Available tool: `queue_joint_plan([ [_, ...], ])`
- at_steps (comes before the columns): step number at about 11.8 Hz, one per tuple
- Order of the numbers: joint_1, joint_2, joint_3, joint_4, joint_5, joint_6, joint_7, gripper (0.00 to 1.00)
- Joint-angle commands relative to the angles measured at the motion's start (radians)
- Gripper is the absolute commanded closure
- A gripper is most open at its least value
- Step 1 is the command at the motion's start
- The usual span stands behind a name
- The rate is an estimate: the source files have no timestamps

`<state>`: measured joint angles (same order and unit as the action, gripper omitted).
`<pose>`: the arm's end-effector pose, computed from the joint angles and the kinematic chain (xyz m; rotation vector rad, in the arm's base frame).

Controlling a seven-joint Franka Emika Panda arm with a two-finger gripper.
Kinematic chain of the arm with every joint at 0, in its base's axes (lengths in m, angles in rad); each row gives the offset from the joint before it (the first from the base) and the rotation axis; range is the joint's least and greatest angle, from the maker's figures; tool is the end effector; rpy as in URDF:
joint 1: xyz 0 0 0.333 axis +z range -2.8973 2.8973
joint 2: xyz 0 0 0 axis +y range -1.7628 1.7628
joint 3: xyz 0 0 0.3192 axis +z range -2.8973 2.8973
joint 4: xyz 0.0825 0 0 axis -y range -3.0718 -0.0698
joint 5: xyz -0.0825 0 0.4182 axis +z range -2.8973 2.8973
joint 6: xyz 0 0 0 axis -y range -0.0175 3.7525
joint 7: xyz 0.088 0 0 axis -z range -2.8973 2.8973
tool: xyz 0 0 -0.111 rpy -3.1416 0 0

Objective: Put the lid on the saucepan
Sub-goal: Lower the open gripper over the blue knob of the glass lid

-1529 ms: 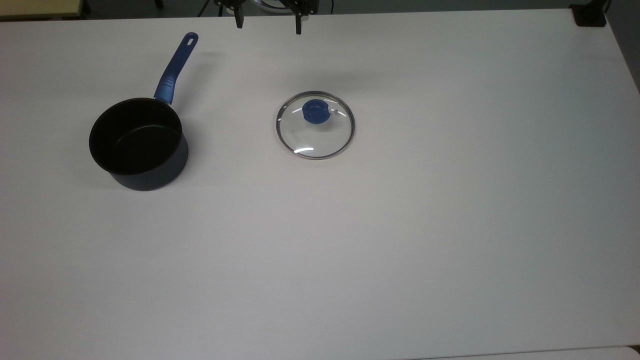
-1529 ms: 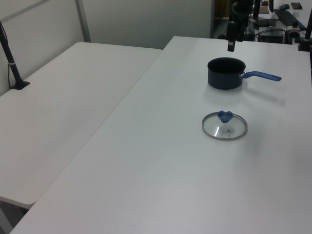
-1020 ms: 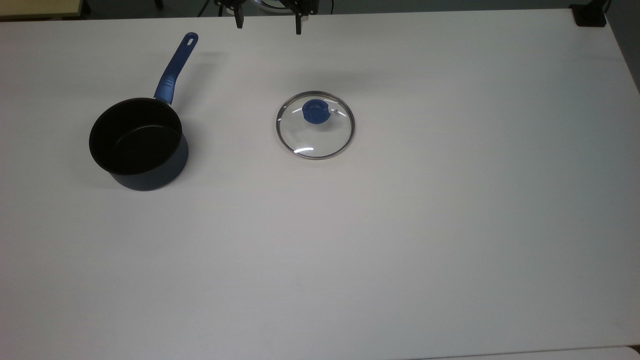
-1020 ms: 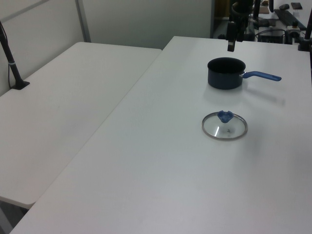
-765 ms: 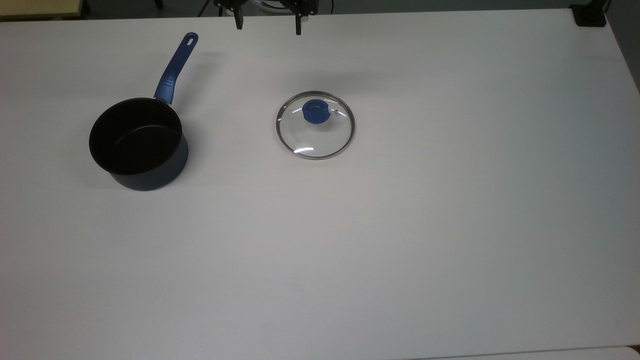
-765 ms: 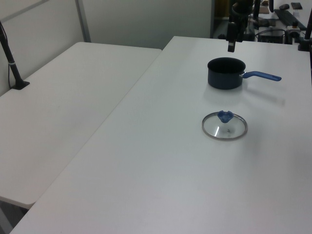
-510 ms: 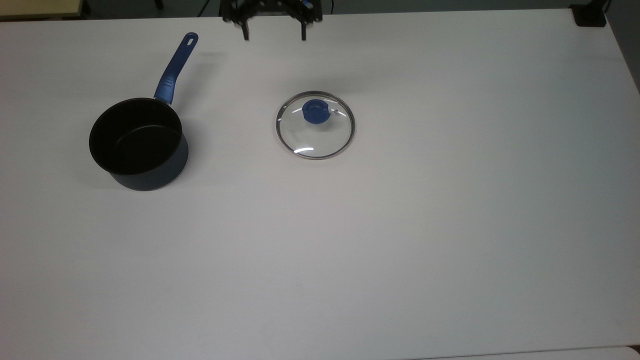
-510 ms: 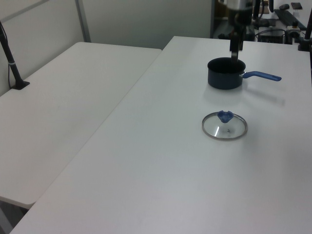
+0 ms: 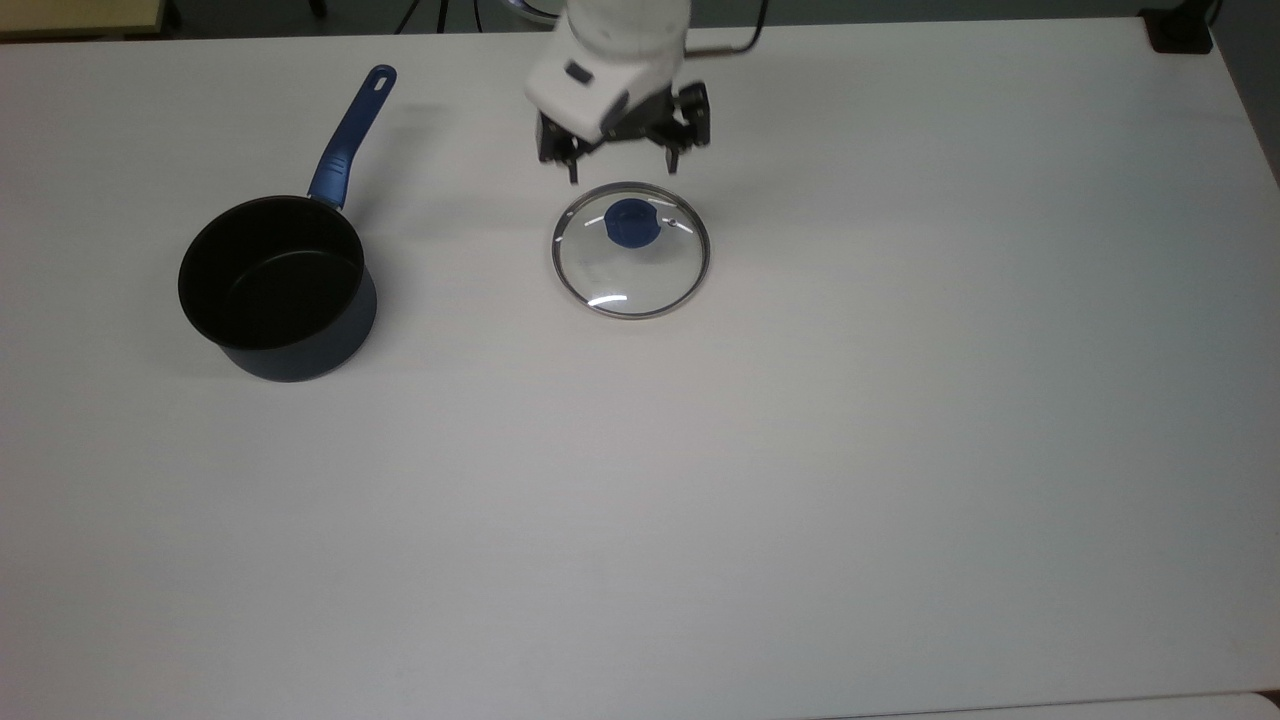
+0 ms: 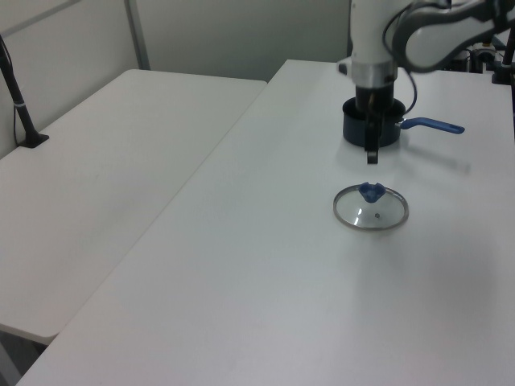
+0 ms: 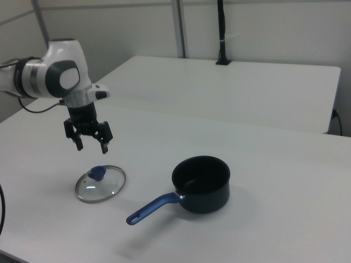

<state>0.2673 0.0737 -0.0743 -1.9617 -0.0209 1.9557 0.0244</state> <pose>0.5846 0.1133 0.4141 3.0941 0.2749 -0.1187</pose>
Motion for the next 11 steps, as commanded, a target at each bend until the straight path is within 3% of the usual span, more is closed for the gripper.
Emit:
queue_joint_plan([
  [1, 0.016, 0.02, -0.004, -0.067, -0.007, 0.101, -0.018, 0.0],
  [4, 0.047, 0.056, -0.004, -0.123, -0.025, 0.158, -0.111, 0.05],
  [6, 0.047, 0.084, -0.004, -0.123, -0.028, 0.172, -0.133, 0.16],
  [9, 0.035, 0.103, -0.004, -0.123, -0.04, 0.212, -0.136, 0.18],
  [11, 0.033, 0.103, -0.004, -0.121, -0.04, 0.212, -0.138, 0.34],
])
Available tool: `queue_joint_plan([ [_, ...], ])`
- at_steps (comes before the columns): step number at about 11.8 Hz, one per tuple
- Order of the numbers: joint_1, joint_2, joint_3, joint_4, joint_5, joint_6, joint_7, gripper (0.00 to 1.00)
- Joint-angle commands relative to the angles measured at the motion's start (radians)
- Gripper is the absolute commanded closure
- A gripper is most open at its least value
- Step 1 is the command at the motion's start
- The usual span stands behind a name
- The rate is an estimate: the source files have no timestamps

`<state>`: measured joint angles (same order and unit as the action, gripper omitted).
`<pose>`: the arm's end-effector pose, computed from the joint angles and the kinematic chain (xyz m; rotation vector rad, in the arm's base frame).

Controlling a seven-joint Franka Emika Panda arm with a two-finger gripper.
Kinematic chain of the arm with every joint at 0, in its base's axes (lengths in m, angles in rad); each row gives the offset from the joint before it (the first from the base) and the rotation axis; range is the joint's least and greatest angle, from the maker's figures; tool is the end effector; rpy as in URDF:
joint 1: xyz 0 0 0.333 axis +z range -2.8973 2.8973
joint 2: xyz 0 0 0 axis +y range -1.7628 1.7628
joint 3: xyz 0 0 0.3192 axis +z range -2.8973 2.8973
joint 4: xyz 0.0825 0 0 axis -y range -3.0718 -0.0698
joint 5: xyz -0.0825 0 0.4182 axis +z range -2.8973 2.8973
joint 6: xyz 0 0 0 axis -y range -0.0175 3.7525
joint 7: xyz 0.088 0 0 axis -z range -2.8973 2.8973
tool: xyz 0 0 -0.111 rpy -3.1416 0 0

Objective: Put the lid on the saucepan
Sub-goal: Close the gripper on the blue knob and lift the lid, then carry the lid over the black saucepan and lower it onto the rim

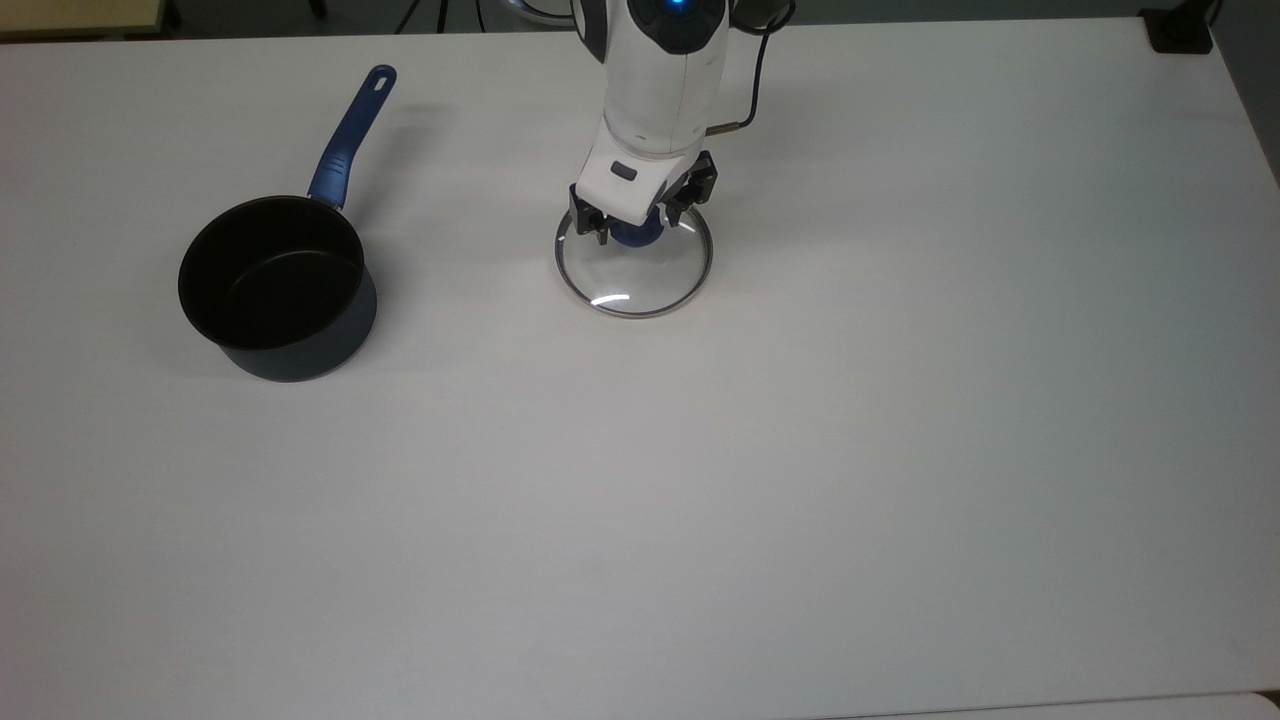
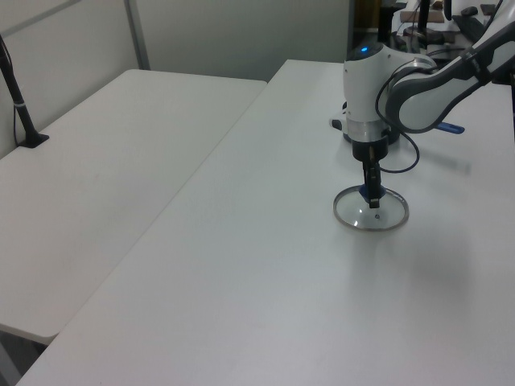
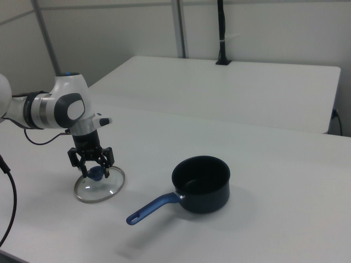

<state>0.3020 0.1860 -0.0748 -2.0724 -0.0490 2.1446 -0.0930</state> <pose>0.5757 0.1313 0.3099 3.0291 0.5350 -0.1688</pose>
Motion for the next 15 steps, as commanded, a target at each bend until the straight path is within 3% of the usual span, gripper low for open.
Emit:
queue_joint_plan([
  [1, -0.009, -0.014, -0.003, -0.008, -0.012, 0.021, -0.021, 0.47],
  [2, -0.012, -0.029, -0.003, -0.008, -0.011, 0.009, -0.021, 0.55],
  [4, -0.026, -0.043, -0.008, 0.021, -0.009, -0.041, -0.013, 0.56],
  [6, -0.069, -0.043, -0.014, 0.148, -0.008, -0.174, -0.007, 0.56],
  [8, -0.176, -0.027, -0.014, 0.307, -0.008, -0.292, -0.025, 0.55],
  [11, -0.32, -0.001, -0.035, 0.412, -0.012, -0.311, -0.199, 0.55],
  [13, -0.407, 0.099, -0.054, 0.516, -0.014, -0.308, -0.287, 0.55],
  [15, -0.477, 0.162, -0.054, 0.535, -0.012, -0.296, -0.35, 0.54],
])
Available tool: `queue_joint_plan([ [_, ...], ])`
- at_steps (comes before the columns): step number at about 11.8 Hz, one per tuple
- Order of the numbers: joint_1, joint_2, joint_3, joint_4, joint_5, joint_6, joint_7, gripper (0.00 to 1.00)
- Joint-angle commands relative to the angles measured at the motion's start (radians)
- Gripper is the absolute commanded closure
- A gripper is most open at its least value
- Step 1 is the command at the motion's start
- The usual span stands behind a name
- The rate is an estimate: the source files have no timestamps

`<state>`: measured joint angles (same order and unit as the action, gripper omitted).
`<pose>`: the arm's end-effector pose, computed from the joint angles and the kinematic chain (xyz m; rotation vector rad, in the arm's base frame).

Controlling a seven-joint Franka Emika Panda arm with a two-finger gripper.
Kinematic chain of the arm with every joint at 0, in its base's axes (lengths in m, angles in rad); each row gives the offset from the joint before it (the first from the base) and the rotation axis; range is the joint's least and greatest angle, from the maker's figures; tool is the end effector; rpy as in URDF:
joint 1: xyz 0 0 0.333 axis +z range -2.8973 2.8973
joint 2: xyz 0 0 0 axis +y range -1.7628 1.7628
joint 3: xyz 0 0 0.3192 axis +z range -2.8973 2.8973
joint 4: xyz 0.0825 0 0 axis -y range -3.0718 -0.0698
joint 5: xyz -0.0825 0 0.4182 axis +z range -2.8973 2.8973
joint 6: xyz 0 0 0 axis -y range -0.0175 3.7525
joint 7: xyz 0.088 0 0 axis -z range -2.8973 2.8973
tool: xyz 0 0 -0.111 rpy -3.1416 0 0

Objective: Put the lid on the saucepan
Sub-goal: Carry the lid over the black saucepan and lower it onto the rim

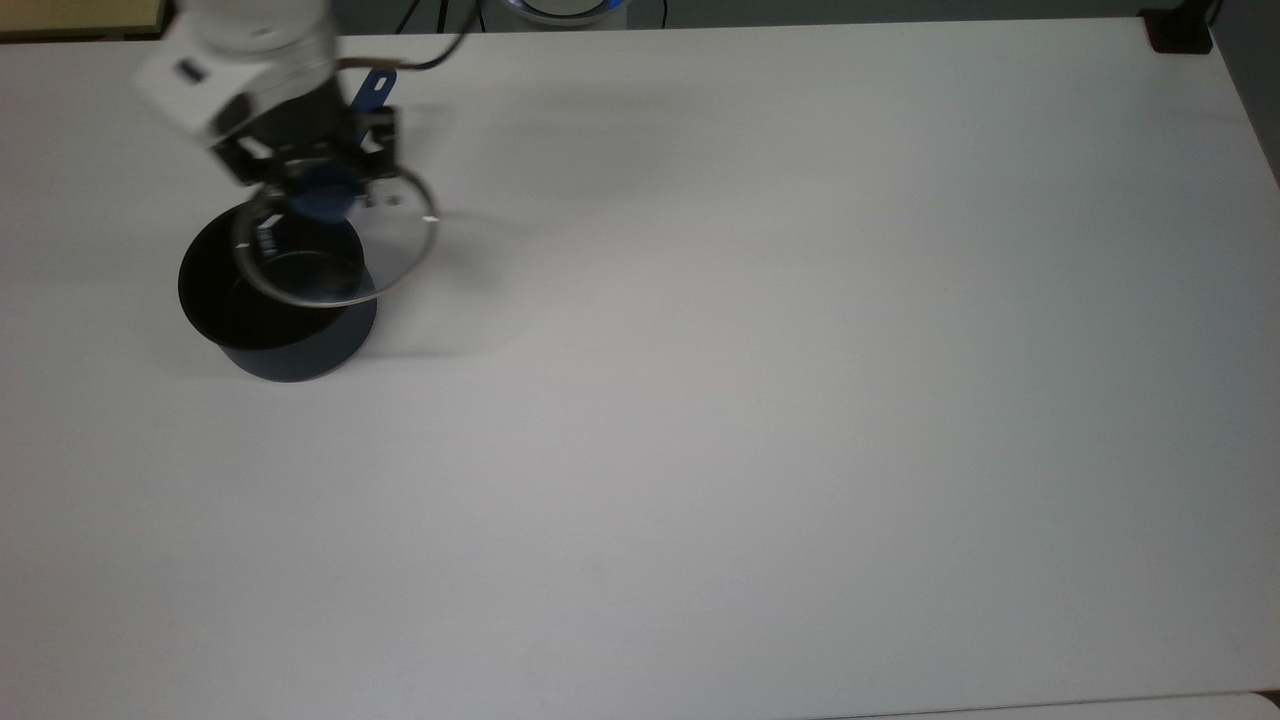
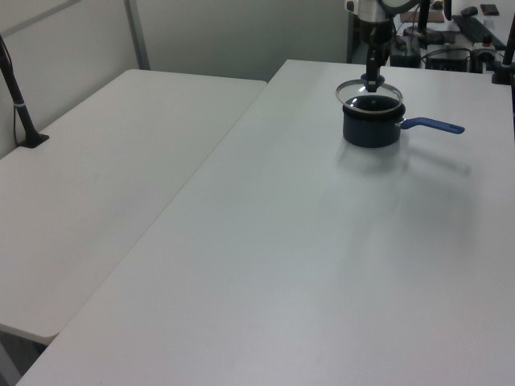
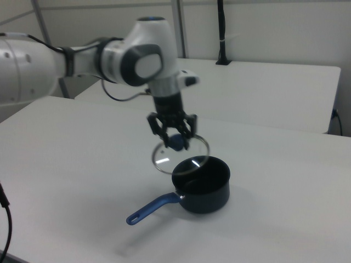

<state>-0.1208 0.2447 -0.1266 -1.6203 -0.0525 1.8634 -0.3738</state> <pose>0.6494 -0.1615 0.4707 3.0562 0.2224 -0.0376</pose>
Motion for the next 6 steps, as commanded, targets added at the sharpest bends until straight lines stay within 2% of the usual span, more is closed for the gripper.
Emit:
queue_joint_plan([
  [1, -0.075, 0.116, -0.002, 0.085, -0.006, 0.008, -0.082, 0.54],
  [3, -0.094, 0.128, -0.002, 0.082, 0.002, 0.084, -0.073, 0.54],
  [6, -0.094, 0.136, -0.001, 0.082, 0.002, 0.085, -0.066, 0.53],
])
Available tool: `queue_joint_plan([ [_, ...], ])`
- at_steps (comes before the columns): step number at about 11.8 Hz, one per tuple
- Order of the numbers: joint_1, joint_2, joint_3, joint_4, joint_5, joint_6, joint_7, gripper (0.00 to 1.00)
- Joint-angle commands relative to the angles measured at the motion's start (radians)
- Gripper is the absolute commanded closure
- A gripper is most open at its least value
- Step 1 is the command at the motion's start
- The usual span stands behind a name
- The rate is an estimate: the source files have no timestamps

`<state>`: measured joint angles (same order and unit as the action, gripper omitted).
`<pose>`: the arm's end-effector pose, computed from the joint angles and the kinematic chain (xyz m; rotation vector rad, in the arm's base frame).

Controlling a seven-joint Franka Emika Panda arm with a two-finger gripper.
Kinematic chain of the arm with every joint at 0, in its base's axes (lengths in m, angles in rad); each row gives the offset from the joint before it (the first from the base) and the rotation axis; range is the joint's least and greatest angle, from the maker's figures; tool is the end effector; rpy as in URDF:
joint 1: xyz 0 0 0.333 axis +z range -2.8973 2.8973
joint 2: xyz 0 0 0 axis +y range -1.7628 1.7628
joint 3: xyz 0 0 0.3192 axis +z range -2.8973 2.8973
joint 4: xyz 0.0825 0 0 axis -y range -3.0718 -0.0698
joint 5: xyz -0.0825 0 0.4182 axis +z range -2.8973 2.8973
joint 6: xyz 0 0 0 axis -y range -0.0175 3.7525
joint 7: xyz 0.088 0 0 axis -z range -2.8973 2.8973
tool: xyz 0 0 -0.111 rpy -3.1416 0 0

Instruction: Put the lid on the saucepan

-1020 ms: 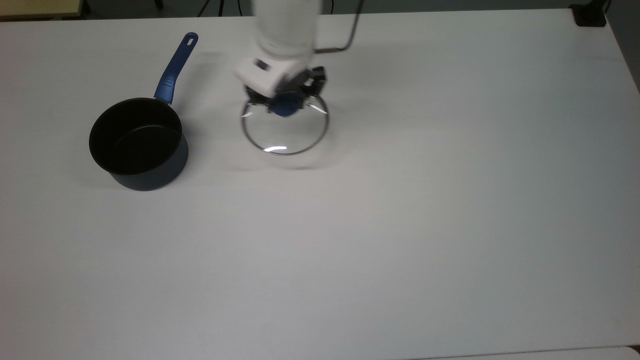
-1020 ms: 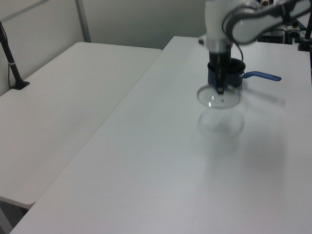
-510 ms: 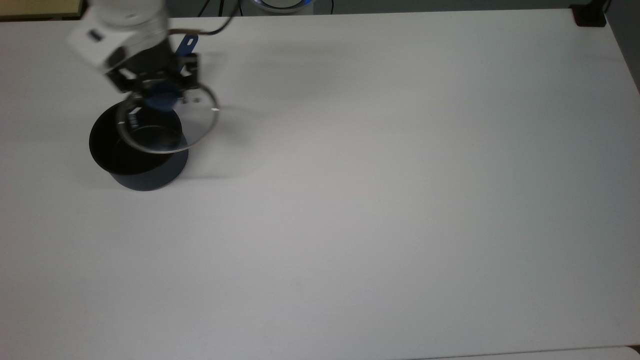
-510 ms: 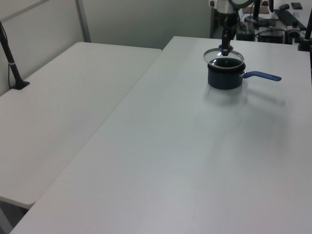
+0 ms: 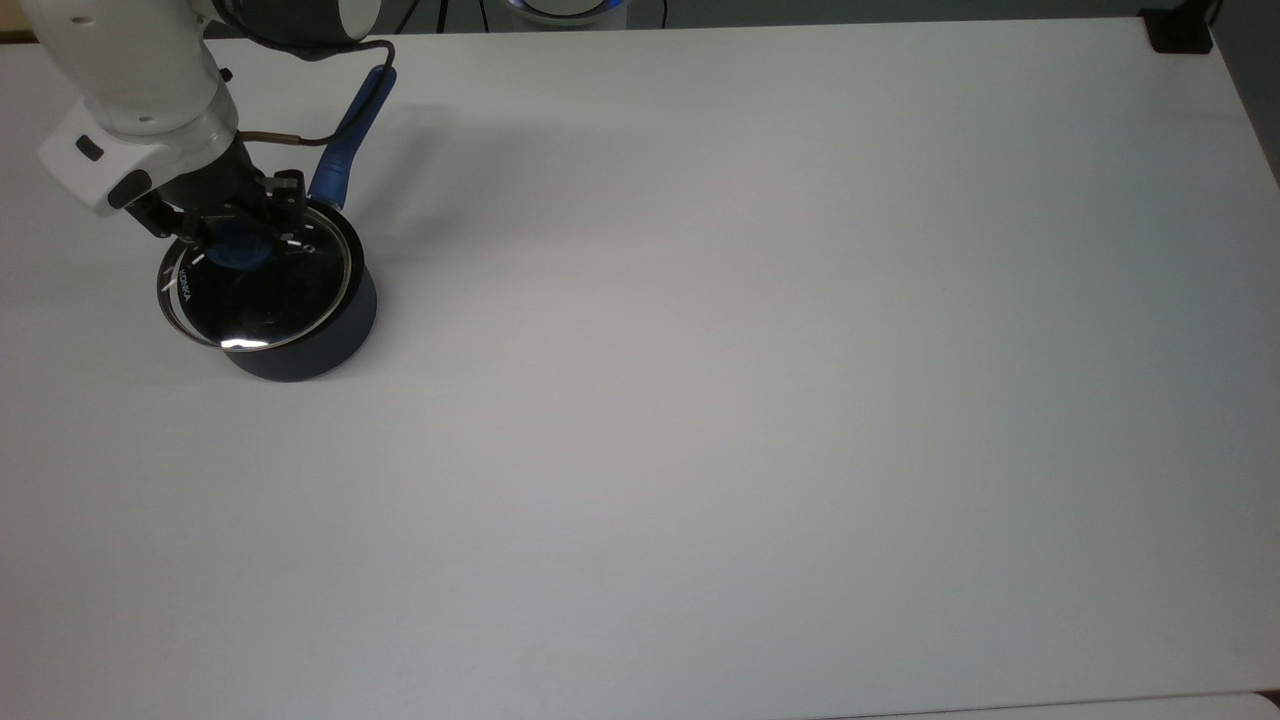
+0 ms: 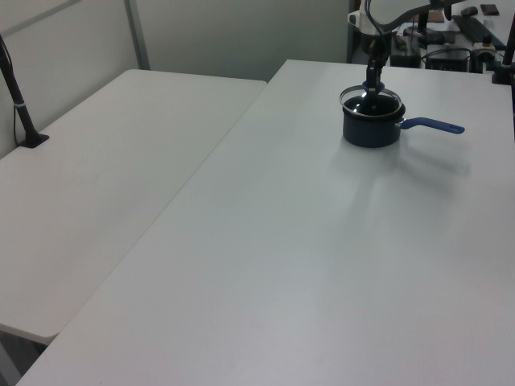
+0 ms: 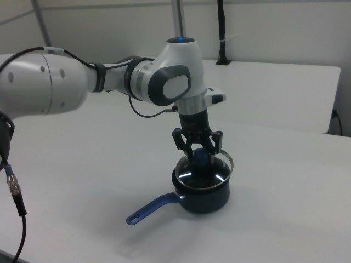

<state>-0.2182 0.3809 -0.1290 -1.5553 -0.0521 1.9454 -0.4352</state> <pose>0.6644 -0.2332 0.4183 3.0425 0.1770 -0.0390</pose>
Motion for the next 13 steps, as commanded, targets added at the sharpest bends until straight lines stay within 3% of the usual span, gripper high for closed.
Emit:
queue_joint_plan([
  [1, 0.003, 0.0, 0.002, 0.015, 0.0, -0.005, -0.007, 0.53],
  [8, 0.01, -0.002, 0.005, -0.008, -0.006, -0.052, -0.002, 0.49],
  [9, 0.008, -0.002, 0.005, -0.015, -0.008, -0.052, -0.002, 0.39],
  [11, 0.008, -0.005, 0.005, -0.022, -0.009, -0.055, 0.006, 0.0],
  [13, 0.014, -0.036, 0.014, -0.005, -0.008, -0.084, 0.06, 0.0],
])
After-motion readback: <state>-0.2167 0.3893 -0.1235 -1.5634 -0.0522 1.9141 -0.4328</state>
